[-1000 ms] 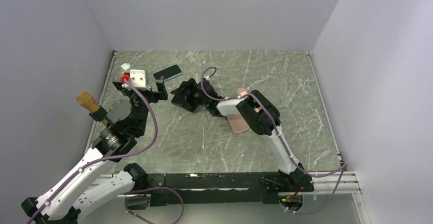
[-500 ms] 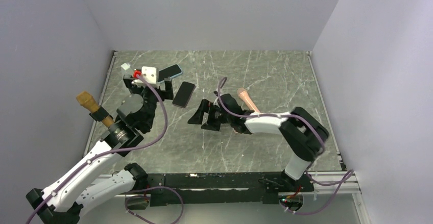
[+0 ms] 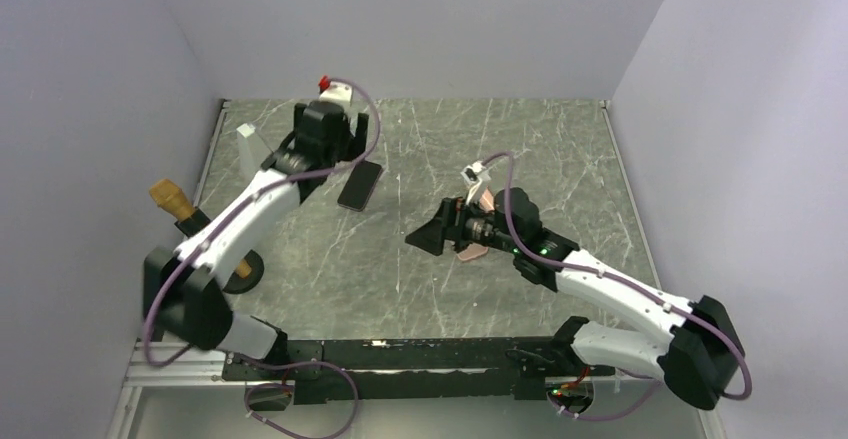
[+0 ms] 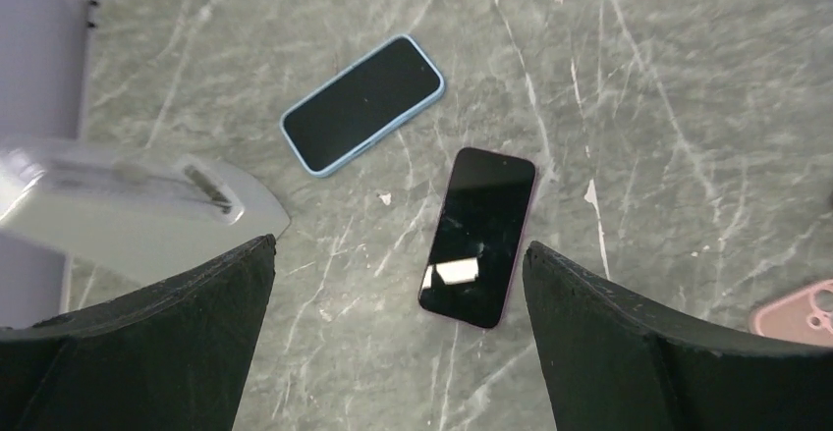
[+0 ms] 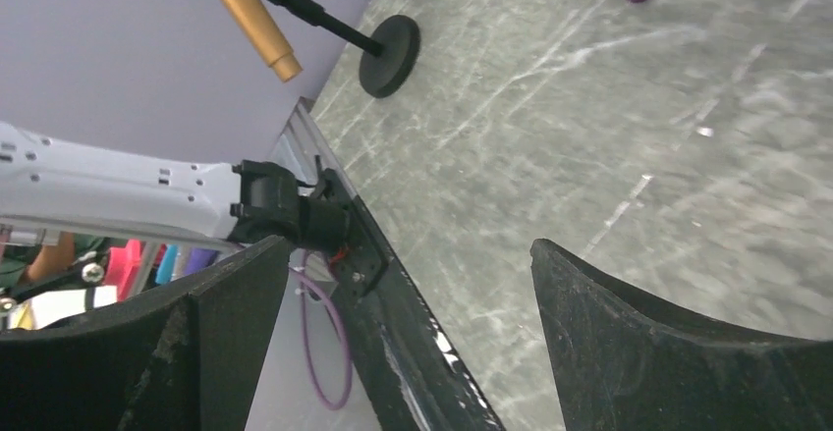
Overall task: Take the phone out of the phone case
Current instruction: Pick up the phone at the center of the board.
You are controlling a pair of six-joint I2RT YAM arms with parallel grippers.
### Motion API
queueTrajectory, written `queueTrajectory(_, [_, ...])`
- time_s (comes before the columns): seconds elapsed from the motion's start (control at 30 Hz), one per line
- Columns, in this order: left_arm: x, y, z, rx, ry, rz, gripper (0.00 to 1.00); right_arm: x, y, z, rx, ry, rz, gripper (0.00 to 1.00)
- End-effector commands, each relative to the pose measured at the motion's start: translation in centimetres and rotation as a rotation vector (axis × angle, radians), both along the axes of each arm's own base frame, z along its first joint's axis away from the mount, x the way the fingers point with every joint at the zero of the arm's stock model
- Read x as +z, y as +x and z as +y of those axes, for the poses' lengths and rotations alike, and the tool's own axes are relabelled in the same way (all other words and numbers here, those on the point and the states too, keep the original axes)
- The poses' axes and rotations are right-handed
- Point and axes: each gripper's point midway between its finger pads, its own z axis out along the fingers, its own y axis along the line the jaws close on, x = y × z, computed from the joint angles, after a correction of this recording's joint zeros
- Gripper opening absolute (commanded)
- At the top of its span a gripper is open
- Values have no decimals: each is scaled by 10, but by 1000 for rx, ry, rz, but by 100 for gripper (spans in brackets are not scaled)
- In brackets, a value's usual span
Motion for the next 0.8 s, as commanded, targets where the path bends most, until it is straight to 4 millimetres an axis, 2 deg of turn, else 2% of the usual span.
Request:
queueTrajectory(0.0, [-45, 31, -7, -52, -28, 263, 99, -21, 1, -32, -19, -40, -7, 96])
queueTrajectory(0.07, [-63, 47, -4, -59, -21, 354, 99, -23, 2, -44, -32, -25, 4, 97])
queueTrajectory(0.23, [-81, 100, 5, -66, -95, 403, 100, -22, -3, -61, -38, -2, -2, 98])
queueTrajectory(0.4, [-99, 143, 21, -74, -204, 436, 99, -18, -8, -72, -61, -15, -18, 100])
queueTrajectory(0.63, [-113, 184, 32, -124, -226, 407, 99, -18, -13, -75, -71, 11, -14, 100])
queueTrajectory(0.77, [-142, 197, 54, -79, -252, 471, 100, -12, -13, -75, -69, 24, -23, 100])
